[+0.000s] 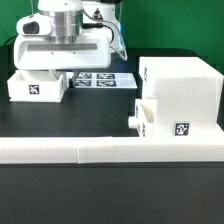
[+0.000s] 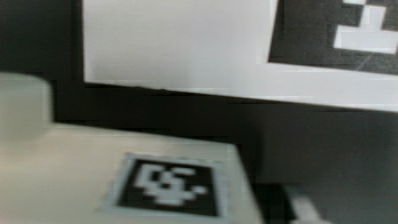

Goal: Assemble drawer

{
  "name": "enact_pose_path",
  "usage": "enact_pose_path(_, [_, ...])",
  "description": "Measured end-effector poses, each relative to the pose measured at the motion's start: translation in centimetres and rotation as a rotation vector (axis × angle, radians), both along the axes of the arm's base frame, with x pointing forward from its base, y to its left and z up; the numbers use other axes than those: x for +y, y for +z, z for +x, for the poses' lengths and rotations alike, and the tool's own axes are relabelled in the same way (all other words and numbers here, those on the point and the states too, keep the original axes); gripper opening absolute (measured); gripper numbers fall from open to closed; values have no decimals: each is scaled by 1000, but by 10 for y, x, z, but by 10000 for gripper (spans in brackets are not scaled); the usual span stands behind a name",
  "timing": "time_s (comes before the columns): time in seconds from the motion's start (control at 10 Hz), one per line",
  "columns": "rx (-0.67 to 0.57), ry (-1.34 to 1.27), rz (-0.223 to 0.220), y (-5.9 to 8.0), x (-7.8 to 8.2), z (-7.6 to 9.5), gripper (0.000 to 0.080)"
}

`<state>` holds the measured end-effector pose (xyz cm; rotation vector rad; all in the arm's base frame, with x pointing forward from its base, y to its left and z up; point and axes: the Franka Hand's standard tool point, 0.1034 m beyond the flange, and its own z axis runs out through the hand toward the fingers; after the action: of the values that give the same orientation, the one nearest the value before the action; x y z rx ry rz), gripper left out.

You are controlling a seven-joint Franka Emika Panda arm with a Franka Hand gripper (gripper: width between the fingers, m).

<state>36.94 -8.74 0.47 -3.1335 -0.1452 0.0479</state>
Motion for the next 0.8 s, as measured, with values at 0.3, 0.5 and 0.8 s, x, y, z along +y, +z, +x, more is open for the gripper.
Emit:
enact_pose_path(0.3, [0,4,0,0,0,0,44])
enact_pose_path(0.5, [0,5,0,0,0,0,44])
enact_pose_path(0.8, [1,10,1,0,1,1,44])
